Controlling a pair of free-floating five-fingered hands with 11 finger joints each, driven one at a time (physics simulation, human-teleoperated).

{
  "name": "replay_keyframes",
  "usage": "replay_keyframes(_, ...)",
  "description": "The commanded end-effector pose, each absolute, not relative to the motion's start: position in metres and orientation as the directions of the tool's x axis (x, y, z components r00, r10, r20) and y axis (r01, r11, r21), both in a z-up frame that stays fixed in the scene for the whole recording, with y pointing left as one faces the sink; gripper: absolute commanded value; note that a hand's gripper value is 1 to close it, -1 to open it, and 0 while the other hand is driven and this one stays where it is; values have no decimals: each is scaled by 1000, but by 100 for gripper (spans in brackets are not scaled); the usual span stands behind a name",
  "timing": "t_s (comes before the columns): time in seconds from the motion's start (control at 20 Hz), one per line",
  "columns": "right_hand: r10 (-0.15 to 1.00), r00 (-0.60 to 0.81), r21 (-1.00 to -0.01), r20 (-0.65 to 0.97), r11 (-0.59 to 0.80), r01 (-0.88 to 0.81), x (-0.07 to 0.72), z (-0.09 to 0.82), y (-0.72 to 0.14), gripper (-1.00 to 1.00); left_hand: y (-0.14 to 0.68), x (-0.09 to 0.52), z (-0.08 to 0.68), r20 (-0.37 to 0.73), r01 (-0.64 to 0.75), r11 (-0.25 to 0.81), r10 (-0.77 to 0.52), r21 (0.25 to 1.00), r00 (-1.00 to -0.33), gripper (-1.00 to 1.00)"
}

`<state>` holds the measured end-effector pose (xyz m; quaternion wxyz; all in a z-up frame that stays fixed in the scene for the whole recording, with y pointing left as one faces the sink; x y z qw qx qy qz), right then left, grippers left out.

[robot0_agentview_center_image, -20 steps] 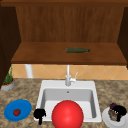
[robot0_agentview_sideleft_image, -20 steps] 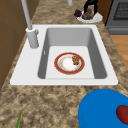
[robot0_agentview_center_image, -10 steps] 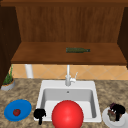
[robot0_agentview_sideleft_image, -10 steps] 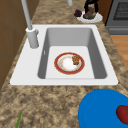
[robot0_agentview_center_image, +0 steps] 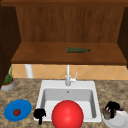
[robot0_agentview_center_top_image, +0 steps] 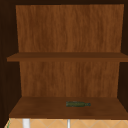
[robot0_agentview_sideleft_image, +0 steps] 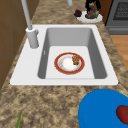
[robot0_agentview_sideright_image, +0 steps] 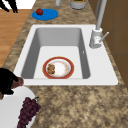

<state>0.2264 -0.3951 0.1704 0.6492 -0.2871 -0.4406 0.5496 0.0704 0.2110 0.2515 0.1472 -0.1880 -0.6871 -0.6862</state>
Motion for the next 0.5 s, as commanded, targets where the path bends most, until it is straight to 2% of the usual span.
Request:
replay_keyframes(0.0, 956, -3, -817, 292, 248, -521, 232, 188, -376, 100, 211, 70, 252, 460, 460, -12, 56, 888, -886, 0)
replay_keyframes(0.45, 953, 10, -757, 301, 245, -606, 255, 210, -324, 100, 211, 70, 252, 460, 460, -12, 56, 888, -886, 0)
